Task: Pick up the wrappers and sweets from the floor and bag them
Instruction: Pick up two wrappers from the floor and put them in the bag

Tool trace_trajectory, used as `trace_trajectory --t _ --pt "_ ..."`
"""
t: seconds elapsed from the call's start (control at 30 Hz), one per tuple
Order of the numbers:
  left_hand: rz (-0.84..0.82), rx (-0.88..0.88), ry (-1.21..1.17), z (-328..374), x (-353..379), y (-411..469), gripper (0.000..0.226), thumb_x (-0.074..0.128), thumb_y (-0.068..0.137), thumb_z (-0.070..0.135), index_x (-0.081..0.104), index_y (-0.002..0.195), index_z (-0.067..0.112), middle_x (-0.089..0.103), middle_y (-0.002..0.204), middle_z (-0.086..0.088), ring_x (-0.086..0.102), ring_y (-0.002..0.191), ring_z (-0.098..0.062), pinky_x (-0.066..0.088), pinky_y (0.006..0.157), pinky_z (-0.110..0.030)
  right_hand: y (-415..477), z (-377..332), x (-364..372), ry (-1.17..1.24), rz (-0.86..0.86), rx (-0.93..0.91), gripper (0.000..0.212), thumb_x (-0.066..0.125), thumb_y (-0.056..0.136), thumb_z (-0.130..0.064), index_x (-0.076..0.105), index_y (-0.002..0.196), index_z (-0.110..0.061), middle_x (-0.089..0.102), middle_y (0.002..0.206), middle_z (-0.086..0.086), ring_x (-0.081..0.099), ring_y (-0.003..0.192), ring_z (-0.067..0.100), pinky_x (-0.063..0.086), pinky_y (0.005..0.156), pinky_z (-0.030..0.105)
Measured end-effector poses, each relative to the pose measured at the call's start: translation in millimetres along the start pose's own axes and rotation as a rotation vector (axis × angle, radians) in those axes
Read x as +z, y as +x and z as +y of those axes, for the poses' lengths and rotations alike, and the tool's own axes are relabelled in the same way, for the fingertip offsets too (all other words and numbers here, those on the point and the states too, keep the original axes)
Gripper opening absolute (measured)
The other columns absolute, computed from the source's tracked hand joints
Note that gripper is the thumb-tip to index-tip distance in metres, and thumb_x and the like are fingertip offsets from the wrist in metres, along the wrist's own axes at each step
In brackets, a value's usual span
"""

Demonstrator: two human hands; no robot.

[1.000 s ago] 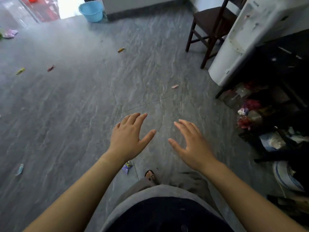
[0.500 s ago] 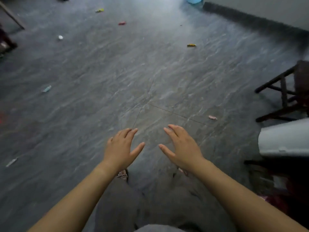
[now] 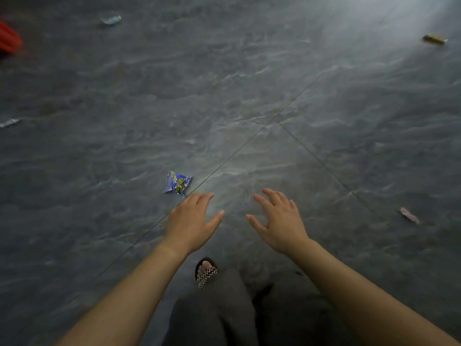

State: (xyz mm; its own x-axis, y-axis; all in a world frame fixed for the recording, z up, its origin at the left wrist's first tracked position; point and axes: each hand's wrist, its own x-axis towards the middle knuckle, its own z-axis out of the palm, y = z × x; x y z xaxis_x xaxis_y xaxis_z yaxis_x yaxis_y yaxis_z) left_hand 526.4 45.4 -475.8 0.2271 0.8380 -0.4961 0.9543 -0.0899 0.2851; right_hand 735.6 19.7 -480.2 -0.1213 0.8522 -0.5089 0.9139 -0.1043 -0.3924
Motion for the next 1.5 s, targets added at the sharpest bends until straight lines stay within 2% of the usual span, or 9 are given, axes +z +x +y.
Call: trace_trajectory --t 0.23,0.33,0.47,0.63,0.73,1.0,1.17,1.4,1.5 --pt "0.042 0.0 0.05 -120 209 135 0.066 0.026 0.08 0.062 0.041 0.133 0.024 0.048 0.135 0.0 0.046 0.122 -0.022 0.041 0.096 -0.038 183 60 223 -0.066 -0.057 -0.143 0.058 0.044 0.09 -0.048 0.026 0.141 -0.028 0.019 0.154 0.002 0.011 0.141 0.024 0.016 0.114 0.048" --pt "0.043 0.029 0.104 -164 279 177 0.065 0.028 0.081 0.061 0.041 0.133 0.023 0.043 0.14 -0.004 0.041 0.126 -0.025 0.038 0.101 -0.042 239 78 288 -0.117 -0.047 -0.198 0.061 0.044 0.09 -0.048 0.023 0.142 -0.026 0.014 0.155 0.002 0.006 0.142 0.027 0.013 0.114 0.047" --pt "0.14 0.079 0.147 -201 334 198 0.064 0.033 0.075 0.056 0.044 0.129 0.023 0.048 0.138 -0.008 0.037 0.123 -0.024 0.045 0.092 -0.046 281 86 342 -0.189 0.089 -0.237 0.062 0.037 0.091 -0.052 0.018 0.145 -0.028 0.007 0.156 0.001 -0.001 0.142 0.03 0.004 0.114 0.053" --pt "0.181 0.138 0.121 -209 330 192 0.06 0.038 0.079 0.051 0.048 0.13 0.022 0.05 0.137 -0.006 0.049 0.123 -0.026 0.048 0.091 -0.044 276 82 355 -0.188 0.127 -0.208 0.062 0.033 0.092 -0.052 0.015 0.145 -0.028 0.002 0.157 0.001 -0.007 0.143 0.029 -0.005 0.114 0.049" --pt "0.322 0.135 0.105 -212 311 204 0.056 0.041 0.08 0.046 0.048 0.129 0.02 0.052 0.135 -0.006 0.046 0.123 -0.025 0.045 0.094 -0.043 275 87 358 -0.221 0.145 -0.23 0.065 0.023 0.088 -0.057 0.016 0.145 -0.027 0.008 0.157 0.002 -0.002 0.143 0.029 -0.002 0.114 0.047" --pt "0.543 -0.125 0.085 -240 281 232 0.055 0.043 0.079 0.041 0.048 0.128 0.017 0.046 0.139 -0.007 0.038 0.128 -0.026 0.028 0.1 -0.063 277 96 370 -0.263 0.198 -0.233 0.063 0.029 0.089 -0.056 0.02 0.145 -0.027 0.014 0.156 0.002 0.0 0.141 0.025 -0.002 0.112 0.045" --pt "0.499 -0.199 0.015 -260 281 242 0.055 0.037 0.08 0.045 0.051 0.124 0.013 0.038 0.144 -0.016 0.039 0.126 -0.04 0.042 0.095 -0.054 278 97 369 -0.247 0.205 -0.241 0.063 0.03 0.089 -0.055 0.021 0.144 -0.027 0.015 0.155 0.002 -0.001 0.14 0.024 -0.002 0.111 0.044" --pt "0.403 0.028 0.009 -217 306 229 0.049 0.045 0.077 0.05 0.053 0.12 0.028 0.049 0.132 -0.008 0.048 0.116 -0.032 0.047 0.087 -0.045 271 108 367 -0.214 0.211 -0.264 0.059 0.035 0.087 -0.051 0.032 0.139 -0.025 0.027 0.152 0.004 0.017 0.139 0.024 0.008 0.111 0.038" --pt "0.423 0.002 -0.068 -205 314 229 0.054 0.049 0.072 0.055 0.049 0.121 0.033 0.043 0.137 -0.01 0.043 0.122 -0.031 0.041 0.094 -0.046 257 128 365 -0.227 0.225 -0.242 0.06 0.036 0.085 -0.053 0.034 0.138 -0.025 0.027 0.15 0.003 0.018 0.137 0.023 0.011 0.109 0.039"
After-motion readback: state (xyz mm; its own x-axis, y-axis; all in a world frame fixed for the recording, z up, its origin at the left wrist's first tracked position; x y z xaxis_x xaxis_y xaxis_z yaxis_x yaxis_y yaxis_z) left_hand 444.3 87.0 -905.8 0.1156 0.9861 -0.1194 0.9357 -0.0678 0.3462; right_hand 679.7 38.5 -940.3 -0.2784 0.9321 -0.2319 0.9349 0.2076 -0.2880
